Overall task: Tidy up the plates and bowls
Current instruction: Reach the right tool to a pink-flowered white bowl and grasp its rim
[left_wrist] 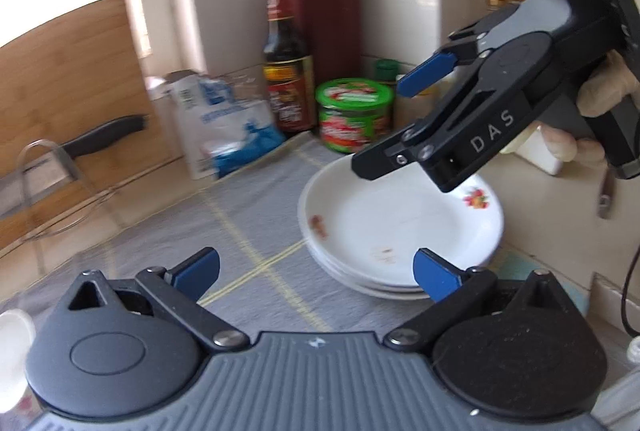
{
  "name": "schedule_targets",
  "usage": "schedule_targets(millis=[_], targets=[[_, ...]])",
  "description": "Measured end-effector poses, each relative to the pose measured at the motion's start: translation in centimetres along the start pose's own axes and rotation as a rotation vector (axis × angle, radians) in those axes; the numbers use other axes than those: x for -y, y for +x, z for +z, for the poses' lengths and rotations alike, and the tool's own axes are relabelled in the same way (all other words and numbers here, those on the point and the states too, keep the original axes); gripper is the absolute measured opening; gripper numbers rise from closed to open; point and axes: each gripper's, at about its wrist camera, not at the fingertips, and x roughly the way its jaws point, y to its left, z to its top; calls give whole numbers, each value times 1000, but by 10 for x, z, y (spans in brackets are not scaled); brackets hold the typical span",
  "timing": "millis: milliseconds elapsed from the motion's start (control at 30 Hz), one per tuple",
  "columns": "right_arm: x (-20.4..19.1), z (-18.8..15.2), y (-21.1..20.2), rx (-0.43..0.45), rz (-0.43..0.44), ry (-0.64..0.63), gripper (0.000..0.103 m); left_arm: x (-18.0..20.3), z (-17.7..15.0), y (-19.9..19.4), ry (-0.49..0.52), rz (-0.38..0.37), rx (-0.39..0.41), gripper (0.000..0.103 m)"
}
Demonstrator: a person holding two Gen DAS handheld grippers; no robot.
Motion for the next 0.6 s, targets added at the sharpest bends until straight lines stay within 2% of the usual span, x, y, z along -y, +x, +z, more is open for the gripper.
schedule_targets(millis=[200, 367, 600], targets=[[-49, 17, 3, 49, 31, -101, 103, -24, -20, -29, -54, 87, 8, 102], [-91, 30, 6, 40, 78, -64, 103, -47, -42, -58, -86, 125, -6, 102], [-161, 47, 10, 31, 118, 7, 103, -90, -86, -121, -95, 205, -29, 102]])
